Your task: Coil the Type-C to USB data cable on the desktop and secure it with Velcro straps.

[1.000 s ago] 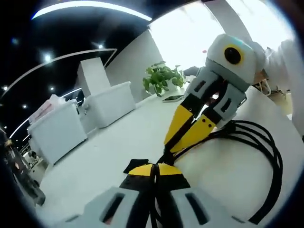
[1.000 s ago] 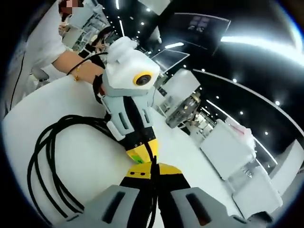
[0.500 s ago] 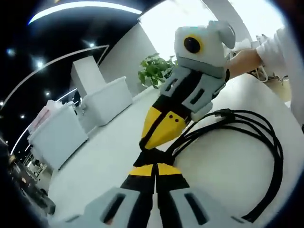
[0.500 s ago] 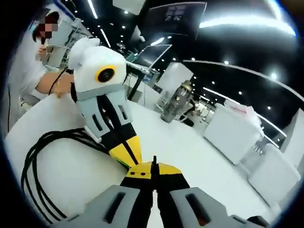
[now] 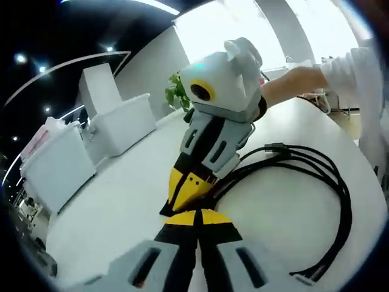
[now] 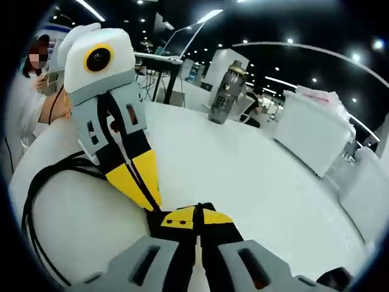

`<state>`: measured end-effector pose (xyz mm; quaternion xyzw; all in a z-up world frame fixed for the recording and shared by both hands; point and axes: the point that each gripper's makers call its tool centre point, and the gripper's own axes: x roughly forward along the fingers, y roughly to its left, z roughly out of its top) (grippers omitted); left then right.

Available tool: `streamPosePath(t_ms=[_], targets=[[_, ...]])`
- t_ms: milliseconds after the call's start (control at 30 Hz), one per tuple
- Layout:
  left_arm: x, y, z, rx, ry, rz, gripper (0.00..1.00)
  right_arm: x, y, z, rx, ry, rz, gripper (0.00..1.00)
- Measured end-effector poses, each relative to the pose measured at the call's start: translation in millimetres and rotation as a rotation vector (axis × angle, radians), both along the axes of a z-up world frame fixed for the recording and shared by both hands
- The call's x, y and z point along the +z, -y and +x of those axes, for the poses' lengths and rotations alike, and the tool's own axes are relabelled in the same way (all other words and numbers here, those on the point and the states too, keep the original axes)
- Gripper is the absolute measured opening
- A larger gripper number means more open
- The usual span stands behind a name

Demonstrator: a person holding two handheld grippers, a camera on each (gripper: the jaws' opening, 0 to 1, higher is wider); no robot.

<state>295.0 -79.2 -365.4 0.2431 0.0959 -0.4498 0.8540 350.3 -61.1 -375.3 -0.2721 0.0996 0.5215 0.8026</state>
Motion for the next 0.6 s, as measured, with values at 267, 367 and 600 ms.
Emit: streamPosePath(t_ms=[267,367,600], targets=[[2.1,-3,-0.2,0.025,-0.004,-0.085,0.02,26.0,4,9,-0.05,0.053,0.139,0.03],[2.7,-2,-0.6,0.024,0.015,-0.071,0.02,35.9,0,-26,0.133,-0.075,0.204,0.08],[3.4,-2,-1.2,0.023,0.039,-0.036,0.02,24.5,11,-50,0.271,-0.011,0.074,0.16]])
